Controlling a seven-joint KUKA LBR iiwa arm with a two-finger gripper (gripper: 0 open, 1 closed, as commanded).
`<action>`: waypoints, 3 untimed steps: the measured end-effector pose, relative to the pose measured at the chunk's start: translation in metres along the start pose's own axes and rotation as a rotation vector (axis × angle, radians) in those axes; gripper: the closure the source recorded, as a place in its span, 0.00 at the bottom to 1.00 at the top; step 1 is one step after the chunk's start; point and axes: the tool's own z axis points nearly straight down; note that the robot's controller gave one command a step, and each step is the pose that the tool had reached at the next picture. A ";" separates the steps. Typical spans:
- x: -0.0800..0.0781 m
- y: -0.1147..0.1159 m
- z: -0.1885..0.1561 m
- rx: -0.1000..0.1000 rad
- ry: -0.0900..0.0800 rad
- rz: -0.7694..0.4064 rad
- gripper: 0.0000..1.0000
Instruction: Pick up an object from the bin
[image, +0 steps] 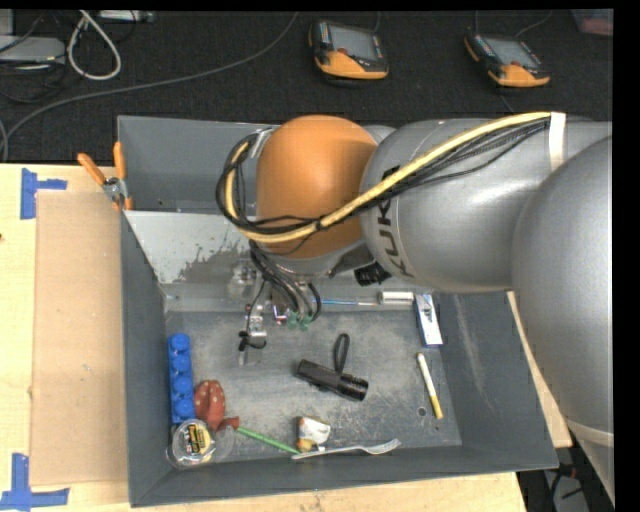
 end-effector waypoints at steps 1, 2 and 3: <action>-0.002 -0.001 -0.005 -0.001 -0.008 0.005 0.00; 0.038 0.011 0.083 -0.003 -0.008 -0.019 0.00; 0.085 0.019 0.053 -0.002 -0.012 0.022 0.00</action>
Offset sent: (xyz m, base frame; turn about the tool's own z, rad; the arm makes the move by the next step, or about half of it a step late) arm -0.0567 0.0162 -0.1226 -0.0258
